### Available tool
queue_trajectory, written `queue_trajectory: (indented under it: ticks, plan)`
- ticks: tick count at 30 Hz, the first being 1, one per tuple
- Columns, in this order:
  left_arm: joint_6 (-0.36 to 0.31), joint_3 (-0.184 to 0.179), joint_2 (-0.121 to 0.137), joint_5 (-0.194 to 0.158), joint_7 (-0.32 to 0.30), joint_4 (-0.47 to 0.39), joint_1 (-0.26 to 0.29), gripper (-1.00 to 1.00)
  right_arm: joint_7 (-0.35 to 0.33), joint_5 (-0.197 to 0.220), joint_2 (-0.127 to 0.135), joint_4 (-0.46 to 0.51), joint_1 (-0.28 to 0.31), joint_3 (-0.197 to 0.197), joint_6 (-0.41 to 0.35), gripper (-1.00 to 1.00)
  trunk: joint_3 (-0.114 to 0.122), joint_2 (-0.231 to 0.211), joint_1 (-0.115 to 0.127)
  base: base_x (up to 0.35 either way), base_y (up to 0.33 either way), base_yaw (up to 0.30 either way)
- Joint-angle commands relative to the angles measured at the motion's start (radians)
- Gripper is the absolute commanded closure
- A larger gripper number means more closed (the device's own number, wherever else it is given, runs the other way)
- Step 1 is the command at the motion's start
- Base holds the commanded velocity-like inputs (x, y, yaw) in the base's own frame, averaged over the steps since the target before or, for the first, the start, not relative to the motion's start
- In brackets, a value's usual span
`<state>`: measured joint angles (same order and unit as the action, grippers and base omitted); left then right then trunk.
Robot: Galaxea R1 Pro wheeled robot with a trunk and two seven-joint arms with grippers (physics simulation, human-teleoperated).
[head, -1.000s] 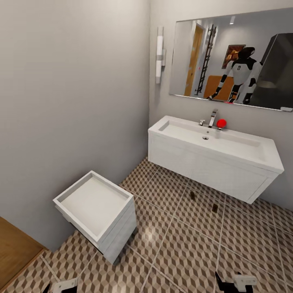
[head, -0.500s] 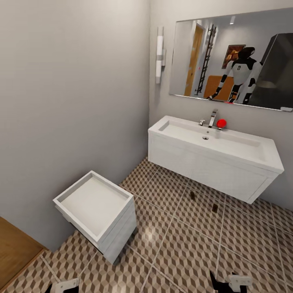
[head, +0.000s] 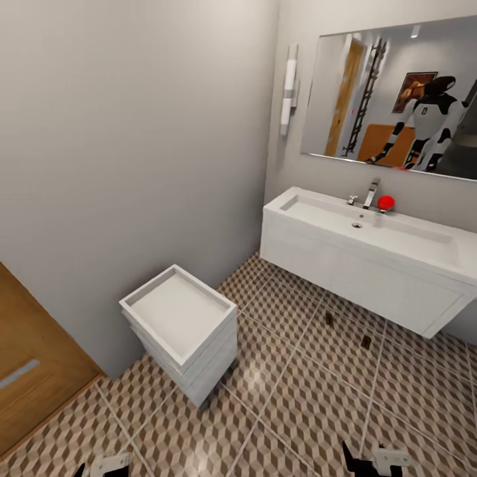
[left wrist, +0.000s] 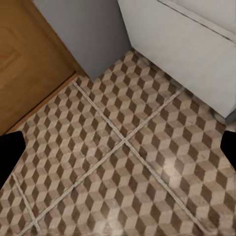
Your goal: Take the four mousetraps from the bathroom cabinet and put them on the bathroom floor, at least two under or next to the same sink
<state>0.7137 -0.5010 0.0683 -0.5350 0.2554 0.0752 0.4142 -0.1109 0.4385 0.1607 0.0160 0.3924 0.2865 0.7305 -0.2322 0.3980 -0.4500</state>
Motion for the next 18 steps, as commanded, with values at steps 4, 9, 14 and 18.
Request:
queue_trajectory:
  ticks: [4, 9, 14, 18]
  plan:
    - [0.003, -0.008, -0.001, 0.001, 0.007, 0.003, 0.001, -1.0, -0.008, 0.011, -0.002, -0.001, 0.0, 0.002, 0.003, -1.0, -0.002, 0.002, 0.0, -0.313, 0.0, 0.255]
    - [0.003, -0.008, -0.001, 0.001, 0.007, 0.003, 0.001, -1.0, -0.006, 0.011, -0.002, -0.001, 0.0, 0.002, 0.003, -1.0, -0.002, 0.002, 0.0, -0.317, 0.0, 0.259]
    - [0.003, -0.008, -0.001, 0.001, 0.007, 0.003, 0.001, -1.0, -0.006, 0.011, -0.003, -0.001, 0.0, 0.002, 0.003, -1.0, -0.002, 0.002, 0.0, -0.318, 0.0, 0.274]
    - [0.003, -0.008, -0.001, 0.001, 0.007, 0.003, 0.001, -1.0, -0.006, 0.011, -0.003, -0.001, 0.0, 0.002, 0.003, -1.0, -0.002, 0.002, 0.0, -0.318, 0.0, 0.28]
